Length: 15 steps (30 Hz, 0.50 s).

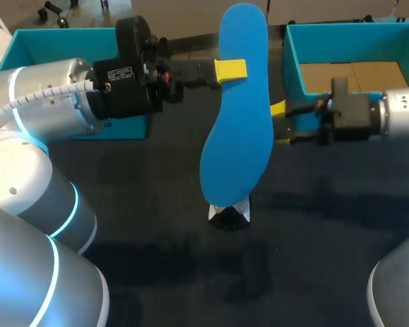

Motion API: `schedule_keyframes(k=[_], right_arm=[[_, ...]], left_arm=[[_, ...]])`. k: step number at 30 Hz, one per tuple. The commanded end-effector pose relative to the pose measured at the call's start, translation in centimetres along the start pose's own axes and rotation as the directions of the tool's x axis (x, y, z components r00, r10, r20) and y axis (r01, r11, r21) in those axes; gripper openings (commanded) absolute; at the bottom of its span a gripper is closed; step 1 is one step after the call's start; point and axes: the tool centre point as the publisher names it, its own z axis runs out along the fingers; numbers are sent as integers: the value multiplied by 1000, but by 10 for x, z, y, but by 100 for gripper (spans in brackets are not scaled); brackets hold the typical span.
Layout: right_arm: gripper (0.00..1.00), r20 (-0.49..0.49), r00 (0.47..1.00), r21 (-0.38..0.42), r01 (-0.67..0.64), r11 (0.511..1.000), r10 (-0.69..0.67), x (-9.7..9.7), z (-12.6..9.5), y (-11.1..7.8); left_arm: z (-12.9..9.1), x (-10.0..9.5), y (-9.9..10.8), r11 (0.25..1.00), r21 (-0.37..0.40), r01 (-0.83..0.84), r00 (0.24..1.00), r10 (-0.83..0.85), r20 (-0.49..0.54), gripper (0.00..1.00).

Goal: Take the shoe out of the shoebox, open the shoe tongue, remove and reinsert the insole, then place the shoe into the shoebox

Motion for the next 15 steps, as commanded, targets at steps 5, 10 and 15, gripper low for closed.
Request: schedule_keyframes(k=[5,10,15], right_arm=[[100,-142,989,13,-34,999,35,20,-16,6],[100,-159,984,56,-70,996,78,31,-18,6],[100,-162,983,49,-83,995,90,36,-18,8]], left_arm=[[2,8,5,999,49,-1,1000,1,5,0],[2,8,5,999,49,-1,1000,1,5,0],[2,8,5,999,49,-1,1000,1,5,0]])
